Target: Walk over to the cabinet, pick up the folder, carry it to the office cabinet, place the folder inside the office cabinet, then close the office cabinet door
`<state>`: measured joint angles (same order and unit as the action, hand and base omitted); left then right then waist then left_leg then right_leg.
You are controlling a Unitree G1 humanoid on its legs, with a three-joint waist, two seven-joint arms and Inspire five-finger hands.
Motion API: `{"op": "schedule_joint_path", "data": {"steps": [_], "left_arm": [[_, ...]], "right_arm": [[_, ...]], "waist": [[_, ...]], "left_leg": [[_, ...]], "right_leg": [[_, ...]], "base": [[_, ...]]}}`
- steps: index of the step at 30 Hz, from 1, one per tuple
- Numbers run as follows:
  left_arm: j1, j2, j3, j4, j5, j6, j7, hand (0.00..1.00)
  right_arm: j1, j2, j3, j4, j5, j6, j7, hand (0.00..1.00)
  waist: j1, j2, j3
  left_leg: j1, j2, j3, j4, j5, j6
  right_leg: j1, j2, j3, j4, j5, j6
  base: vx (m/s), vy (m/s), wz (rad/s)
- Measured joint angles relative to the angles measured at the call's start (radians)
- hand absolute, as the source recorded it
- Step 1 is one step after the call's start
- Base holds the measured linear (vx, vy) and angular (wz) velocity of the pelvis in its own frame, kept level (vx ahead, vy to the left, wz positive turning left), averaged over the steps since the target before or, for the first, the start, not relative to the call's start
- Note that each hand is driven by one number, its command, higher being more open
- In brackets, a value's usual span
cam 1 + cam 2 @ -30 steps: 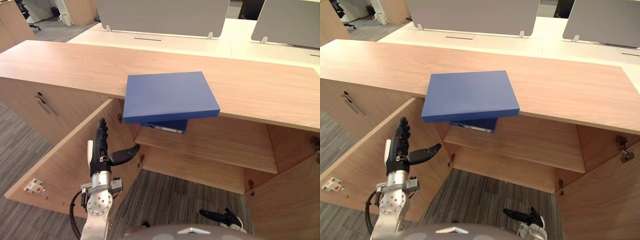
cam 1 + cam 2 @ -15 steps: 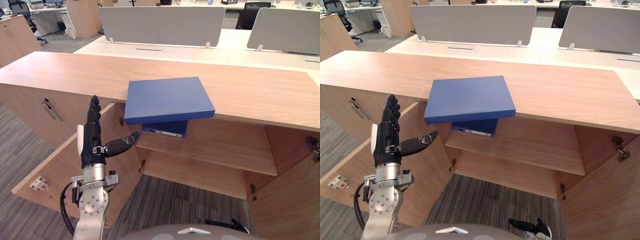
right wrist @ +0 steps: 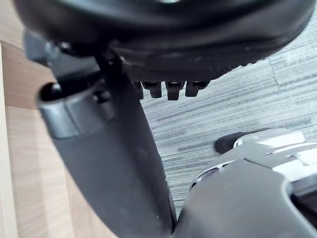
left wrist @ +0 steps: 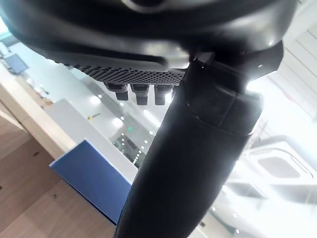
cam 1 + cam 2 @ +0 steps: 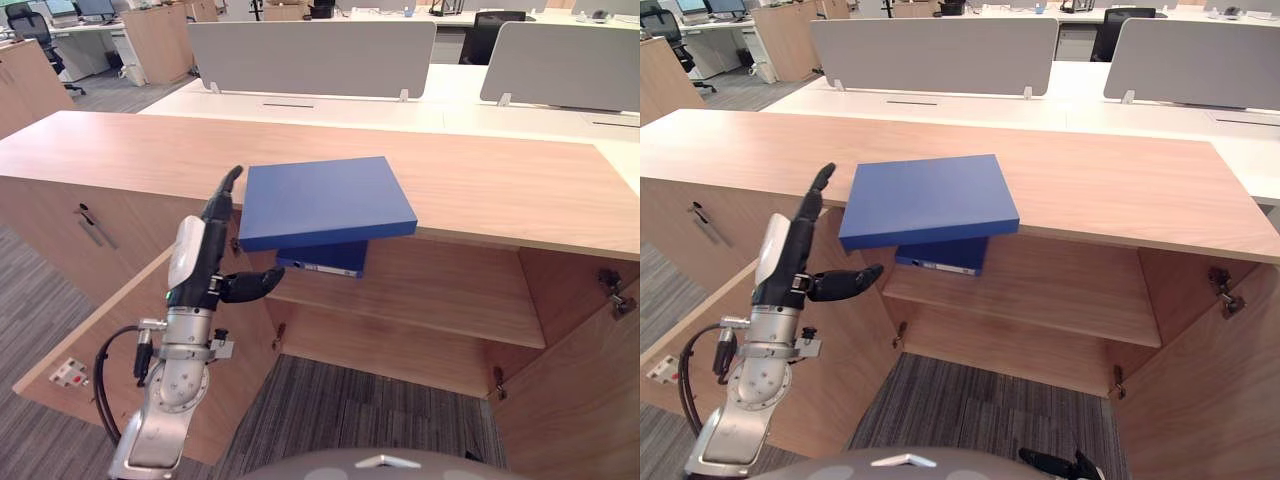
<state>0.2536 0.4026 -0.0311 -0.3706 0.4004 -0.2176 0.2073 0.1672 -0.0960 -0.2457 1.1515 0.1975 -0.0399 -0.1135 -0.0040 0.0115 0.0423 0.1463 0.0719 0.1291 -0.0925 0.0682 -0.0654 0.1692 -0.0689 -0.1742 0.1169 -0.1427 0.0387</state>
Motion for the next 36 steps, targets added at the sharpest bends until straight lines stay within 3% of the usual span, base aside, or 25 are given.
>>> {"op": "schedule_joint_path", "data": {"steps": [8, 12, 16, 25, 36], "left_arm": [[-0.076, 0.086, -0.142, 0.091, 0.218, -0.025, -0.003, 1.0], [-0.083, 0.213, -0.097, -0.027, 0.241, -0.029, -0.005, 1.0], [-0.112, 0.207, -0.08, -0.085, 0.243, -0.062, 0.027, 1.0], [-0.123, 0.139, -0.081, -0.085, 0.32, -0.034, 0.078, 1.0], [-0.123, 0.123, -0.103, -0.083, 0.33, -0.024, 0.076, 1.0]], "right_arm": [[0.001, -0.001, 0.001, 0.002, 0.0, -0.001, 0.0, 1.0], [0.014, -0.001, -0.001, 0.003, 0.001, 0.001, -0.001, 1.0], [0.011, 0.001, -0.007, 0.003, 0.001, 0.0, 0.0, 1.0], [0.003, 0.005, -0.007, 0.012, 0.002, -0.006, 0.001, 1.0], [0.002, 0.004, -0.007, 0.02, 0.002, -0.005, 0.001, 1.0]], "waist": [[-0.012, -0.001, 0.003], [-0.013, -0.005, 0.006], [-0.012, -0.01, 0.003], [-0.019, -0.01, 0.001], [-0.023, -0.012, 0.0]], "left_leg": [[0.008, 0.0, 0.001, -0.001, -0.001, -0.001], [-0.006, 0.001, -0.001, 0.001, -0.003, -0.002], [-0.004, -0.002, -0.002, 0.004, -0.003, -0.002], [0.005, 0.0, 0.0, 0.0, -0.008, -0.003], [-0.001, 0.0, 0.002, 0.004, -0.011, -0.006]], "right_leg": [[-0.004, 0.001, 0.006, -0.004, 0.0, -0.003], [-0.015, 0.002, 0.006, -0.01, 0.0, -0.002], [-0.01, 0.001, 0.017, -0.01, 0.003, -0.003], [-0.009, 0.003, 0.029, -0.013, 0.001, -0.004], [-0.012, 0.004, 0.035, -0.016, 0.002, -0.003]], "base": [[-0.02, -0.007, -0.01], [-0.01, -0.002, 0.0], [0.0, -0.002, -0.03], [-0.04, -0.001, -0.03], [0.0, 0.0, 0.0]]}}
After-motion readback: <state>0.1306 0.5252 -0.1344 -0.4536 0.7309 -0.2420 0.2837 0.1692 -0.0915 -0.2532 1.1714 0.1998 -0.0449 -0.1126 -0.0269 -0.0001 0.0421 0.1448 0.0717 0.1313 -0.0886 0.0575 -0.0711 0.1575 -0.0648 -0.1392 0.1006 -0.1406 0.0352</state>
